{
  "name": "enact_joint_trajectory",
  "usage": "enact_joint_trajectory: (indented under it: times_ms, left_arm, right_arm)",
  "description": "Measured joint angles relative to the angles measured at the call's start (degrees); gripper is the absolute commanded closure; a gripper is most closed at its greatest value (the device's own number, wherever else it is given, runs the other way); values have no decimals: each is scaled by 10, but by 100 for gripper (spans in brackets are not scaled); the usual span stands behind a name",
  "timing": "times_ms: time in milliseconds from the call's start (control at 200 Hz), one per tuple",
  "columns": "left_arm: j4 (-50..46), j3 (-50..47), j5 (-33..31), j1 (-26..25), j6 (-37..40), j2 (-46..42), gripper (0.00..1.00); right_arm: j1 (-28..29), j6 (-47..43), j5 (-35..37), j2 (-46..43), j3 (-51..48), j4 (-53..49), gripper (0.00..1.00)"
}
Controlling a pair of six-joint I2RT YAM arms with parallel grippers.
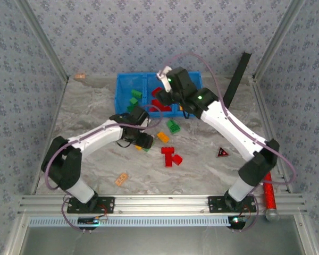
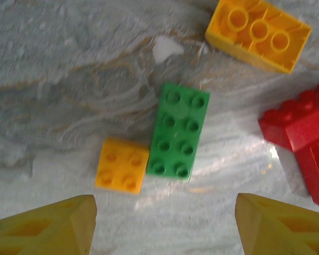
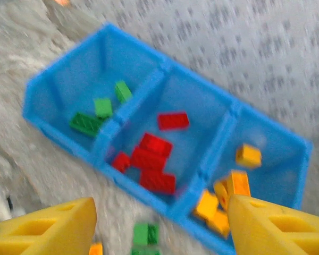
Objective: Sort the legos into containers by color
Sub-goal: Pick up the lego from the center of the table.
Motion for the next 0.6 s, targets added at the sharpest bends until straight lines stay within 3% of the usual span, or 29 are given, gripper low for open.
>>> enact_joint_trajectory:
  times_ms: [285,425,600]
  left_arm:
    - [18,51,-21,-28,24,90,32]
    - [17,66,-28,-35,24,128,38]
    - [14,73,-34,-36,19,155,43]
  right_arm:
    - [-83,127,-4,-180,-241,-34,26]
    - [-96,172,-21,-252,-316,-45,24]
    - [-96,205,-46,-283,-369,-55,22]
